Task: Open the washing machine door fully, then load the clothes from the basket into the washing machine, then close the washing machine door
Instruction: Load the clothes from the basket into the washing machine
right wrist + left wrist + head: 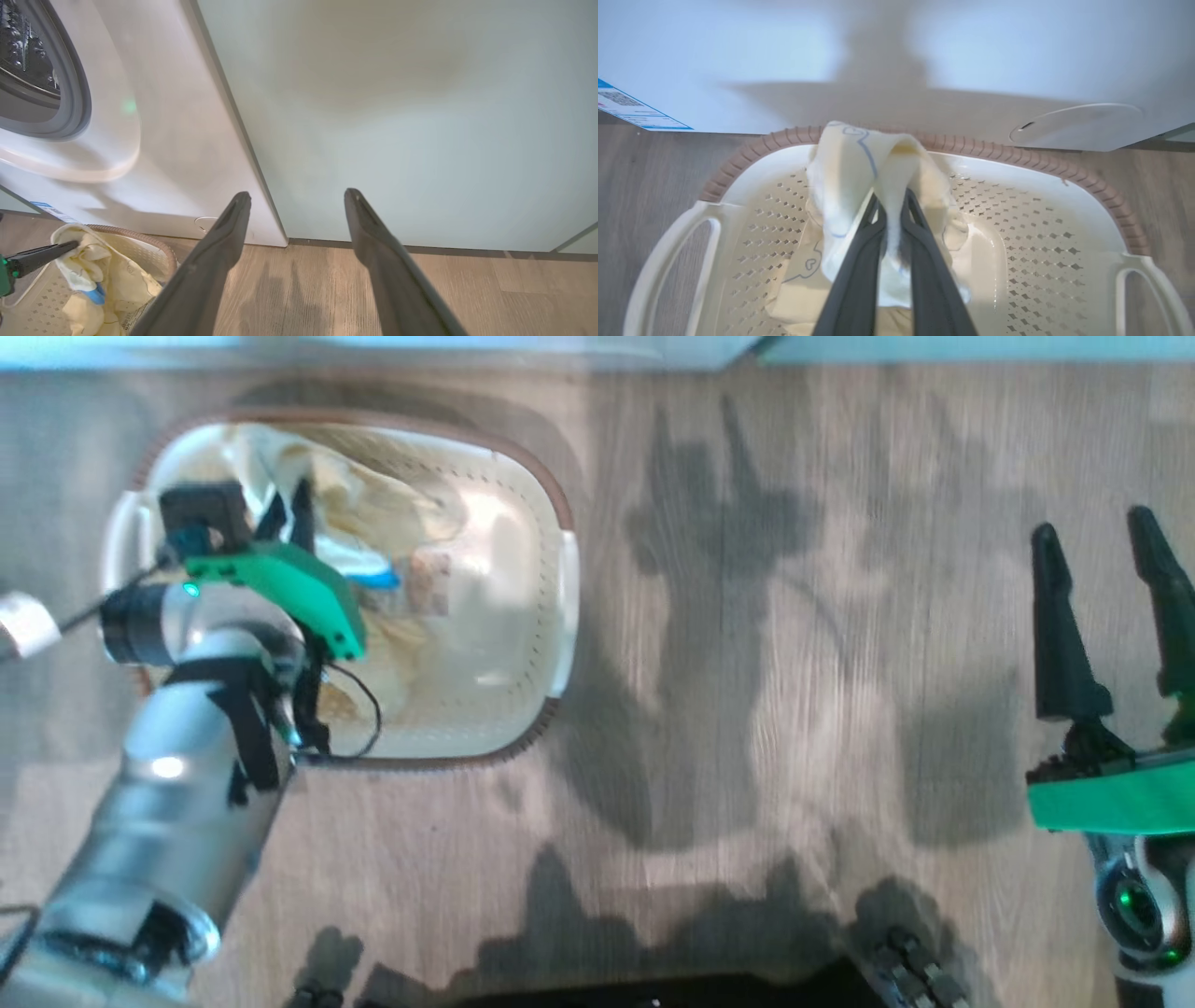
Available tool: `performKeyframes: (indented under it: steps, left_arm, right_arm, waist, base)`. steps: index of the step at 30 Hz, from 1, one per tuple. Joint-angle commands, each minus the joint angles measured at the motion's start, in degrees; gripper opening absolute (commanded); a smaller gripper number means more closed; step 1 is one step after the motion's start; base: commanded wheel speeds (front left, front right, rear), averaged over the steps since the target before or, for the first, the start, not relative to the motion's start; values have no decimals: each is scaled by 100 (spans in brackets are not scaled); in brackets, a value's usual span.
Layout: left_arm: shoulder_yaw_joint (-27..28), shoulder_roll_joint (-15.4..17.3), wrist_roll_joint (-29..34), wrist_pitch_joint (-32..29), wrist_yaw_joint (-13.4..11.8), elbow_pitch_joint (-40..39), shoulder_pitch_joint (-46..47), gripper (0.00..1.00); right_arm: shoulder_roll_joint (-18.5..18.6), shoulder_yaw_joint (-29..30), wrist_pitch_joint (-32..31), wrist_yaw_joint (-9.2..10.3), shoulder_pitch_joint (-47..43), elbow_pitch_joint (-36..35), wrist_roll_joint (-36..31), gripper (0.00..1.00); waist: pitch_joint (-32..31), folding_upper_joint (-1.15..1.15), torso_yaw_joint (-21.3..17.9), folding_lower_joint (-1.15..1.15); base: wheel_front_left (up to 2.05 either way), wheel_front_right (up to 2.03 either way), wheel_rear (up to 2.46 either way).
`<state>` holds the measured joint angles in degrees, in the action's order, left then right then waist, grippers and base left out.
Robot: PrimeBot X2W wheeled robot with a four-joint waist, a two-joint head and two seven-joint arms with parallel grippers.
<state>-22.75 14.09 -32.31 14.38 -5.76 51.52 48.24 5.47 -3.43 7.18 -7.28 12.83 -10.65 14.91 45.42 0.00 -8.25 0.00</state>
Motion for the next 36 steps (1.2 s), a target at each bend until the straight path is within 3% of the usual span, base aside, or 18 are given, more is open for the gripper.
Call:
performKeyframes:
  steps: [1,17,27,36]
  left_arm:
    - [203,181,84,61,-63,-262,-217,0]
    - [551,96,494,62,-242,-2090,-1817,0]
    - [585,401,638,-47,-580,-3461,-2937,0]
    - [647,665,632,-409,-923,-4520,-3714,0]
  right_arm:
    - [102,-30,-67,-21,-259,-163,-61,100]
    - [174,182,-579,-21,-905,-132,-192,100]
    - [87,67,-677,-21,-1277,-119,-153,100]
    - [60,-56,-682,-21,-1449,-333,-221,100]
  waist:
    - [-331,0,204,0]
    - [-2053,0,630,0]
    - [-3056,0,604,0]
    - [-3509,0,515,0]
  base:
    - [0,0,0]
    - [0,0,0]
    - [0,0,0]
    - [0,0,0]
